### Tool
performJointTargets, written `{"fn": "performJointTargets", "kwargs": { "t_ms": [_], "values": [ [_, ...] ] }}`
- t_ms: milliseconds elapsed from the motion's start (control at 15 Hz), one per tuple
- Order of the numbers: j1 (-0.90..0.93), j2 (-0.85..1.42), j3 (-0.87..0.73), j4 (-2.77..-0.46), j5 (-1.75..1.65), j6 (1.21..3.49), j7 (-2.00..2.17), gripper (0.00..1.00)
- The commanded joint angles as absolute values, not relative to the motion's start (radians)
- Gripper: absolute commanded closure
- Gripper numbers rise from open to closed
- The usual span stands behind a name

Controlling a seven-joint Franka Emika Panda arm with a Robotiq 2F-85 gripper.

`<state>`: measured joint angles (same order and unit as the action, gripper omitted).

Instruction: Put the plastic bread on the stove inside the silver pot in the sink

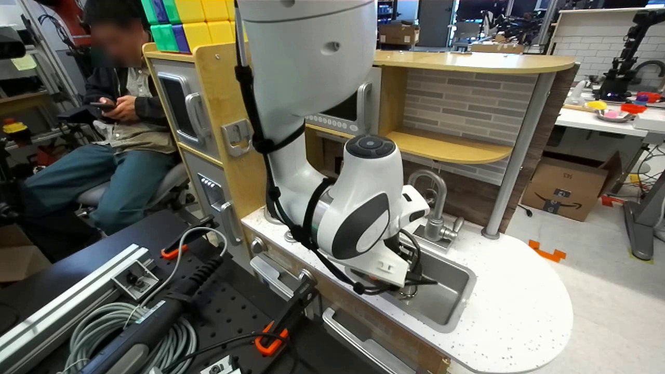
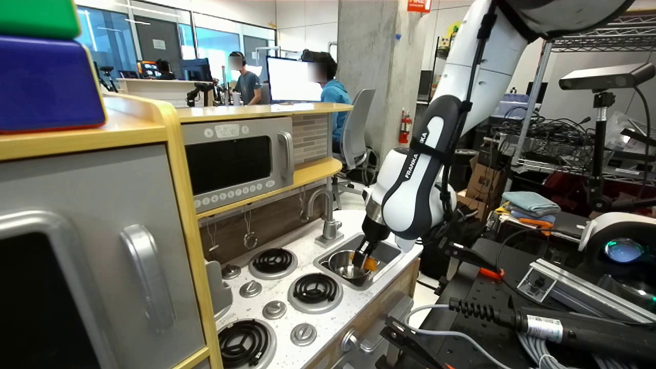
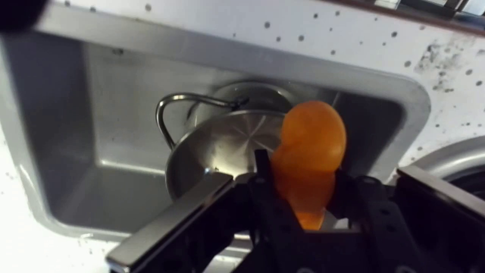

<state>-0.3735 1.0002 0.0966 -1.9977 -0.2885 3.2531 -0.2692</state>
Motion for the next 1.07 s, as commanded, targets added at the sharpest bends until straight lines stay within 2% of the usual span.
{"fn": "performJointTargets", "kwargs": {
  "t_ms": [0,600,1000],
  "values": [
    [-0.396,1.089,0.114,-1.94,-0.217,3.32,-0.208,0.93],
    [-0.417,1.103,0.16,-1.922,-0.211,3.499,-0.062,0.93],
    [-0.372,1.129,0.119,-1.826,-0.181,3.453,-0.024,0.93]
  ]
}}
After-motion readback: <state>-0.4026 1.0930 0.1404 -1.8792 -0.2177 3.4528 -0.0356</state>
